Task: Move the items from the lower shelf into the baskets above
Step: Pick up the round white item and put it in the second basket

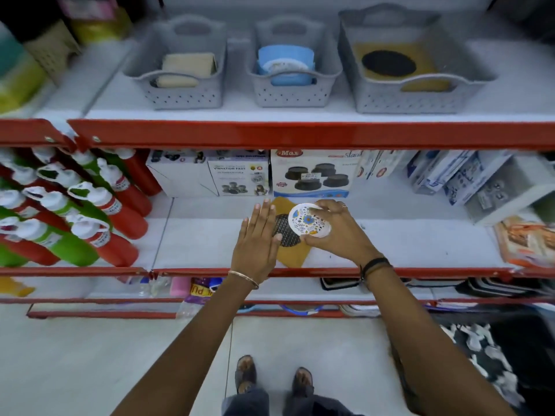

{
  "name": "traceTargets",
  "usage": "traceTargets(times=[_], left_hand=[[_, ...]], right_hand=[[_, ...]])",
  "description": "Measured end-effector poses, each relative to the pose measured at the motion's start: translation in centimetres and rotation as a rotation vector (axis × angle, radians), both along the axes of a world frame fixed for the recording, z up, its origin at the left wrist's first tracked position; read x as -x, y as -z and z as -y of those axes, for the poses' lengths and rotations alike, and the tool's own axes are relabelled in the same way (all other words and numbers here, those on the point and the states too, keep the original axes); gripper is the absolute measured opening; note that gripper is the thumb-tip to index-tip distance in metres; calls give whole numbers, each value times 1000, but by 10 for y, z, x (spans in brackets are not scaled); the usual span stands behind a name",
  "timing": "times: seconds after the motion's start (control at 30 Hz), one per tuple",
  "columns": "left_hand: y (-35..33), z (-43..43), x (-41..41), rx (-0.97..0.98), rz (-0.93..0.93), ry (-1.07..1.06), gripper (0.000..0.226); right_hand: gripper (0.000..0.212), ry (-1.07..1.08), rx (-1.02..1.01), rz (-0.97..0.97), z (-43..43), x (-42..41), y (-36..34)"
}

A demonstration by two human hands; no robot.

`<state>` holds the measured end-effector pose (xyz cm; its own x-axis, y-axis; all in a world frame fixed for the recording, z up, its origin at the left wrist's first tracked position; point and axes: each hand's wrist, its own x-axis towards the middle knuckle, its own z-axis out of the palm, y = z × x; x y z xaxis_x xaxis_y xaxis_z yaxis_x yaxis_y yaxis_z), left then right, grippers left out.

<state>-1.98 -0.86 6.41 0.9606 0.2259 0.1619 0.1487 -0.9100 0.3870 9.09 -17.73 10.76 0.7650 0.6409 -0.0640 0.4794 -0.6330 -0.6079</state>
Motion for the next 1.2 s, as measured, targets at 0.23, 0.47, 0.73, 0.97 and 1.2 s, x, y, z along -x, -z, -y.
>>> traceTargets(times=[0.23, 0.47, 0.73, 0.97, 1.2], left_hand=[[-106, -6, -4, -60, 262, -42, 63], [-220, -39, -39, -147, 456, 25, 61], [-279, -79, -104, -194, 386, 75, 58], [-269, -88, -138, -309, 126, 130, 51], [-260, -85, -144, -355, -7, 95, 39]], right_hand=[[59, -165, -202, 127, 6, -7, -112], [60, -266, -353, 365, -11, -27, -219], [65, -126, -248, 405, -71, -99, -268], [45, -132, 45, 322, -106, -129, -240], [25, -188, 60, 290, -103, -128, -229]])
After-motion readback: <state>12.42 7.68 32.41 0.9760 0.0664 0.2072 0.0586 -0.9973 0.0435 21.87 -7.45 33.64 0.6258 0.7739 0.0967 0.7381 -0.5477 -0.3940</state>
